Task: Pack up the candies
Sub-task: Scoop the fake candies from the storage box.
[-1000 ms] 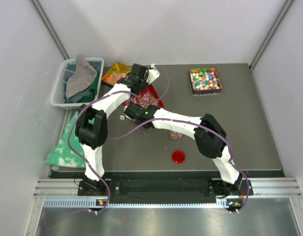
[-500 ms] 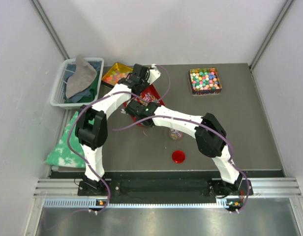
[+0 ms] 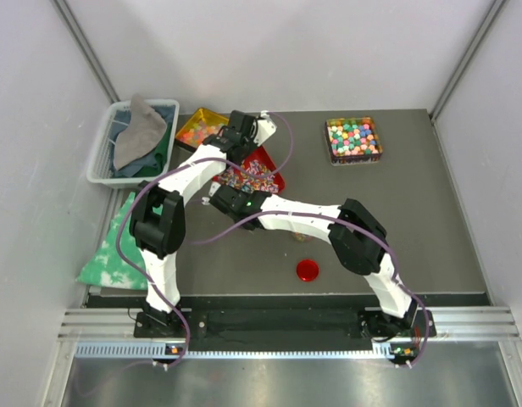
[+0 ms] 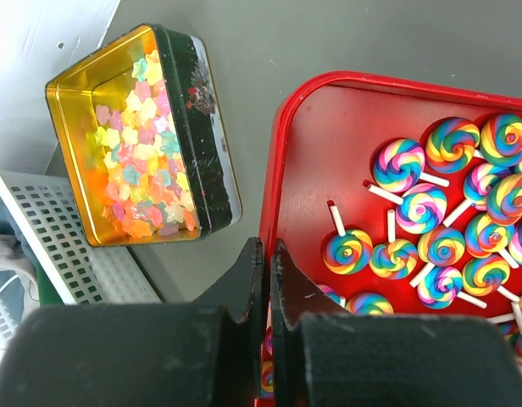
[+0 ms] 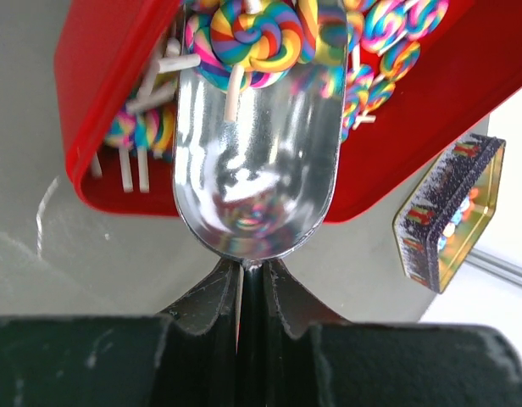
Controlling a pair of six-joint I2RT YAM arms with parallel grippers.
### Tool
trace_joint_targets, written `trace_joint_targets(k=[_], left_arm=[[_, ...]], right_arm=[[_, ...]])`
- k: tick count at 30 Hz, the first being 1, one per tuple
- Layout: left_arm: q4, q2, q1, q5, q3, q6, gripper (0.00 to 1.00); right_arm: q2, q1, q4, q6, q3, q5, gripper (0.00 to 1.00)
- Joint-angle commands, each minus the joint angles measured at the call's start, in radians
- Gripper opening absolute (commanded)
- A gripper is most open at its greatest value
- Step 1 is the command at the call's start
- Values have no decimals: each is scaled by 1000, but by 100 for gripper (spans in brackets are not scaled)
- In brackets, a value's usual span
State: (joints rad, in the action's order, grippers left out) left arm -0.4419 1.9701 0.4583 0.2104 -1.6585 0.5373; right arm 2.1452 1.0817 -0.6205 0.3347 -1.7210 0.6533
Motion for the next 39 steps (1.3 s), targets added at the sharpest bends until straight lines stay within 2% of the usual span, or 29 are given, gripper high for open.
trace_joint_targets(k=[1, 5, 19, 28, 39], left_arm=[[74, -53, 69, -112, -4, -145, 0], [68, -51, 72, -112, -4, -148, 0], [62, -57, 74, -132, 8, -152, 0], [71, -57, 66, -114, 28, -142, 0], [74, -36, 62, -114, 23, -151, 0]], right_arm=[[93, 32, 125, -20, -68, -176, 0], [127, 32, 151, -26, -83, -107, 0], [163, 23, 246, -55, -114, -69, 0], [-40, -17, 260, -99, 23, -98, 0], [-134, -71, 251, -85, 119, -83, 0]])
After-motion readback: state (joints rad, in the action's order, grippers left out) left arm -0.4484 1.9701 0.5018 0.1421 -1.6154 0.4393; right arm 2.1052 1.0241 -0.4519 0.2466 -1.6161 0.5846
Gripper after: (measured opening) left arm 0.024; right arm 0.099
